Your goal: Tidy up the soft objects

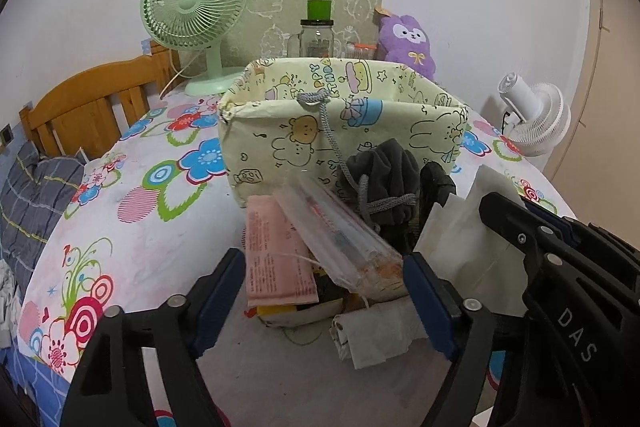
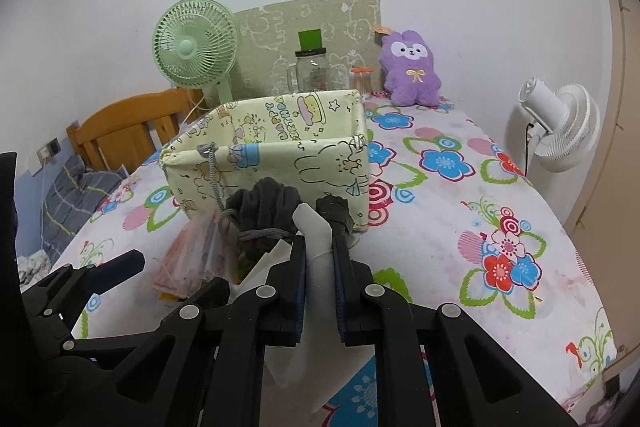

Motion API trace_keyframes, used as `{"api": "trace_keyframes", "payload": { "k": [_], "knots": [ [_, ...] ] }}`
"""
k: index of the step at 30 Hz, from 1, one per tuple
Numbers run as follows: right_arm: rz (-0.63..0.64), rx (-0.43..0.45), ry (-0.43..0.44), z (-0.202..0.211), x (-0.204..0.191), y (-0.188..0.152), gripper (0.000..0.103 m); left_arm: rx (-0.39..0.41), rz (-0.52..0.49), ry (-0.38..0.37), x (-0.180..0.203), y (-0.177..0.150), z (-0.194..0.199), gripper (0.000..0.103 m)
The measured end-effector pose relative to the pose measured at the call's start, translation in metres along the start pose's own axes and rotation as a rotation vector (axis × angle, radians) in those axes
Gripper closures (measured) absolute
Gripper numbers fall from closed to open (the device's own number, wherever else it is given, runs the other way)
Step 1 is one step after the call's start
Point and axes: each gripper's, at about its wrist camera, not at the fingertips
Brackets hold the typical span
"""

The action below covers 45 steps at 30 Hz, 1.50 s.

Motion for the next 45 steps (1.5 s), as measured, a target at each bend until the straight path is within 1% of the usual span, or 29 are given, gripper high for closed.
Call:
{"api": "trace_keyframes", "payload": {
  "k": [2, 3, 4, 5, 7, 8, 10, 11, 12, 13, 15, 18, 30, 45],
  "knots": [
    [-0.006, -0.010, 0.000, -0.003, 0.002, 0.000, 0.088, -0.004, -0.004, -0.009, 0.002, 0.000, -0.002, 0.030],
    [-0.009, -0.013, -0.001, -0.004, 0.003, 0.000, 0.088, -0.007, -0.007, -0.018, 0.003, 0.000, -0.004, 0.035],
    [-0.011, -0.016, -0.002, -0.006, 0.004, 0.000, 0.088, -0.011, -0.010, -0.028, 0.004, 0.000, -0.006, 0.041],
    [-0.013, -0.019, -0.003, -0.007, 0.005, 0.000, 0.088, -0.013, -0.011, -0.036, 0.006, 0.000, -0.006, 0.045],
    [-0.016, -0.027, -0.004, -0.009, 0.007, -0.001, 0.088, -0.022, -0.010, -0.059, 0.008, 0.001, -0.009, 0.059],
    [-0.017, -0.030, -0.003, -0.010, 0.008, -0.002, 0.088, -0.023, -0.011, -0.065, 0.009, 0.001, -0.010, 0.060],
    [-0.021, -0.034, -0.003, -0.012, 0.009, -0.002, 0.088, -0.019, -0.015, -0.069, 0.011, 0.002, -0.010, 0.067],
    [-0.022, -0.037, -0.002, -0.013, 0.009, -0.003, 0.088, -0.019, -0.014, -0.072, 0.011, 0.002, -0.009, 0.069],
    [-0.027, -0.039, 0.002, -0.013, 0.010, -0.002, 0.088, -0.019, -0.013, -0.075, 0.011, 0.003, -0.009, 0.073],
    [-0.030, -0.040, 0.004, -0.013, 0.010, -0.002, 0.088, -0.021, -0.011, -0.077, 0.011, 0.003, -0.010, 0.078],
    [-0.031, -0.040, 0.004, -0.013, 0.010, -0.002, 0.088, -0.021, -0.011, -0.075, 0.011, 0.004, -0.009, 0.081],
    [-0.033, -0.040, 0.005, -0.012, 0.010, -0.001, 0.088, -0.015, -0.013, -0.069, 0.011, 0.005, -0.007, 0.092],
    [-0.017, -0.022, 0.017, 0.001, 0.003, 0.000, 0.088, 0.025, 0.000, -0.045, 0.004, 0.007, 0.011, 0.096],
    [0.004, 0.054, 0.034, 0.037, -0.016, 0.019, 0.088, 0.111, 0.007, -0.015, -0.004, 0.023, 0.055, 0.099]
  ]
}}
Point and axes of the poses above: each gripper's, at about its wrist camera, not at the fingertips, and z roughly against the way its jaws point, x to its right, y to its top, and after that the axes turned 12 degrees about -z, right-handed
